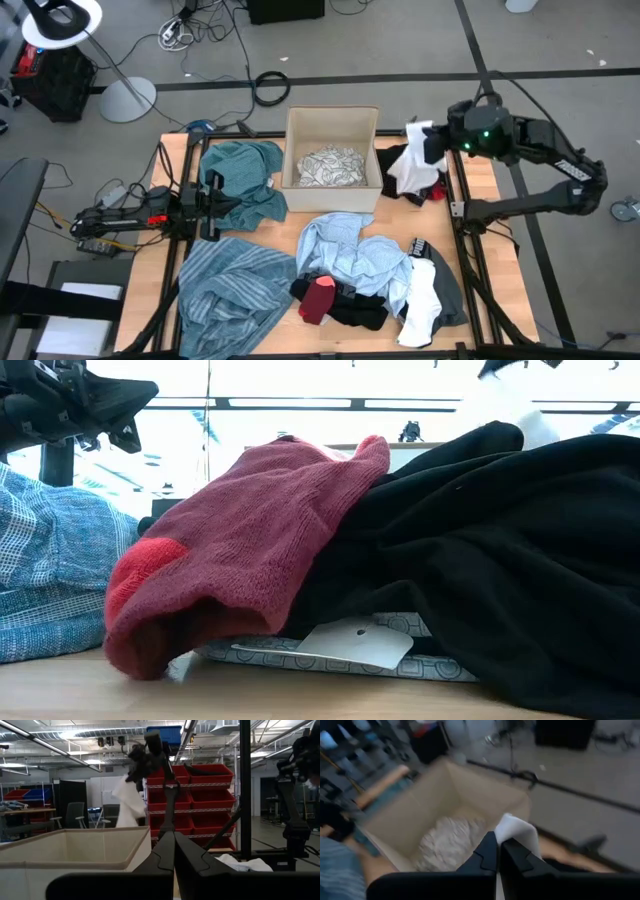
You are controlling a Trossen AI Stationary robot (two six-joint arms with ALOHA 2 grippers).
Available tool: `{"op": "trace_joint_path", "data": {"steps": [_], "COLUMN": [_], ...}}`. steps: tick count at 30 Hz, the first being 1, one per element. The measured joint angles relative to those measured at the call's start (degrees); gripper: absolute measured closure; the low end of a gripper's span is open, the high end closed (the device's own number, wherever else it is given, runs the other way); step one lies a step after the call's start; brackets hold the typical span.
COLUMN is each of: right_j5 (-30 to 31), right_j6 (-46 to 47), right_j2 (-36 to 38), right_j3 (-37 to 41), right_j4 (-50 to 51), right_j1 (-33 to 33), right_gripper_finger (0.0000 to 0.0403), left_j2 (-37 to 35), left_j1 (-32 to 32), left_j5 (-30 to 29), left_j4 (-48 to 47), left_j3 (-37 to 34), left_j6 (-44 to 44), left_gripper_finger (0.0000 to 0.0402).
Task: Sort clothes
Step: Put the white pants into the white laundry bin
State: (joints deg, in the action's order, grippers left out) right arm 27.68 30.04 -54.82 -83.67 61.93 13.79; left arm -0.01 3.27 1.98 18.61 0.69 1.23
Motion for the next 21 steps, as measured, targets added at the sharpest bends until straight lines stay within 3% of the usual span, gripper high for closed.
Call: {"op": "trace_joint_path", "data": {"steps": [8,13,21], "right_j5": [-0.9,-8.0,-12.5], "right_j6": [-14.0,-21.9,-22.8], "right_j2": [-13.1,-21.1,-28.7], "right_j3": [-15.4,-25.0,-29.8], "right_j4": [-14.7,-22.9,-16.9], "right_j1": [-2.0,-2.2,-2.2], "right_gripper_finger": [0.0403,0.0401,0.0398], "left_j2": [0.0,0.0,0.0], "left_j1": [0.0,0.0,0.0], "left_j5": [0.0,-3.7,-6.9], "left_j4": [-0.4,-0.3,-5.7], "left_j3": [0.0,0.0,2.3], "left_j6": [0.0,-1.7,-6.0], "left_gripper_finger": [0.0394,0.0394,0.0394]}}
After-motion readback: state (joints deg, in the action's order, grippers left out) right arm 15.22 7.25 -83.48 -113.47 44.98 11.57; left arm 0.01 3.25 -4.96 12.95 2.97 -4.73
